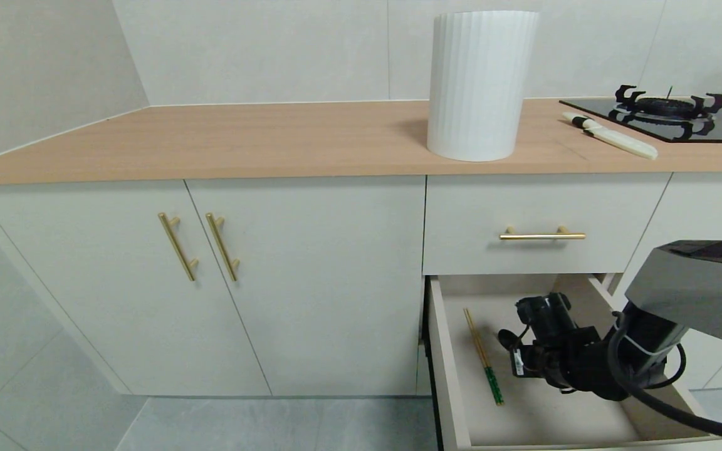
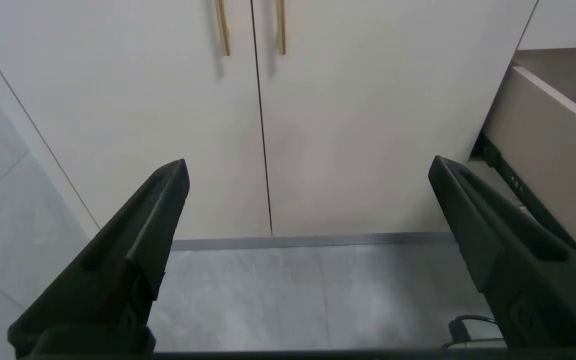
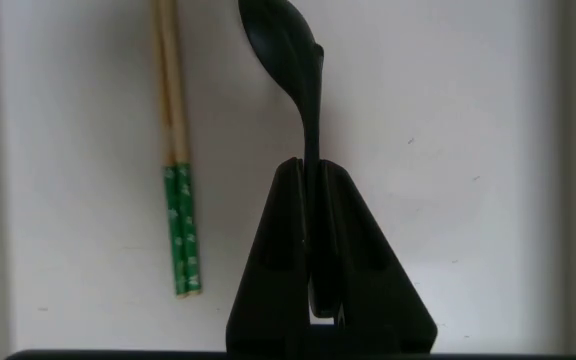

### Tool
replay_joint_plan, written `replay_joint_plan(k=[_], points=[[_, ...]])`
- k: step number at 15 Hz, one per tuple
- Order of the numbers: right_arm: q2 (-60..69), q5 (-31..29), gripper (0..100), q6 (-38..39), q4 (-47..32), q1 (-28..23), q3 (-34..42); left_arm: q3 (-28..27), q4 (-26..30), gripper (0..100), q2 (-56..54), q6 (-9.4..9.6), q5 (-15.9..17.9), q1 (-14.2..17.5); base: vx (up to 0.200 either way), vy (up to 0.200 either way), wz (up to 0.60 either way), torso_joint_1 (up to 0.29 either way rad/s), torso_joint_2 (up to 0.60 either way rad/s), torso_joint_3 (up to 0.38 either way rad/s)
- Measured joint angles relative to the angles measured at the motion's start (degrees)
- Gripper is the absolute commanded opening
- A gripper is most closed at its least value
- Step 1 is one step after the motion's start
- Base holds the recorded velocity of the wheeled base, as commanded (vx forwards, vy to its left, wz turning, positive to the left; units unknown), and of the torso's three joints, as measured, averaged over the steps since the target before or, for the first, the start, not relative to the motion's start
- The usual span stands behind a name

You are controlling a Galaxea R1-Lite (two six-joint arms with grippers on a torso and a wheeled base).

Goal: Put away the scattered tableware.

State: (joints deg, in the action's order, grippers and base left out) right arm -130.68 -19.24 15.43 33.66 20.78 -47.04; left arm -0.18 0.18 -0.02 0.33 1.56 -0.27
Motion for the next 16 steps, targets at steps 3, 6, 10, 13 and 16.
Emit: replay_joint_plan(k=[3,6,10,13,16], points=[[-1.21,-0.27,0,-0.02,0.02,-0.15,-0.2,0.0,0.0,100,0.0,0.0,0.0,0.0,0.0,0.0,0.0,0.0,0.0,0.0],[-1.78,-0.33,0,-0.05,0.02,-0.15,-0.3,0.0,-0.02,100,0.0,0.02,0.02,0.0,0.0,0.0,0.0,0.0,0.0,0.0],[-2.04,-0.35,0,-0.05,0.0,-0.15,-0.34,0.0,0.0,100,0.0,0.0,0.0,0.0,0.0,0.0,0.0,0.0,0.0,0.0],[-2.1,-0.35,100,-0.05,0.0,-0.15,-0.28,0.0,0.0,100,0.0,0.0,0.02,0.0,0.0,0.0,0.0,0.0,0.0,0.0],[-2.1,-0.35,100,-0.09,-0.02,-0.15,-0.24,0.0,0.0,100,0.0,0.0,0.02,0.0,0.0,0.0,0.0,0.0,0.0,0.0]])
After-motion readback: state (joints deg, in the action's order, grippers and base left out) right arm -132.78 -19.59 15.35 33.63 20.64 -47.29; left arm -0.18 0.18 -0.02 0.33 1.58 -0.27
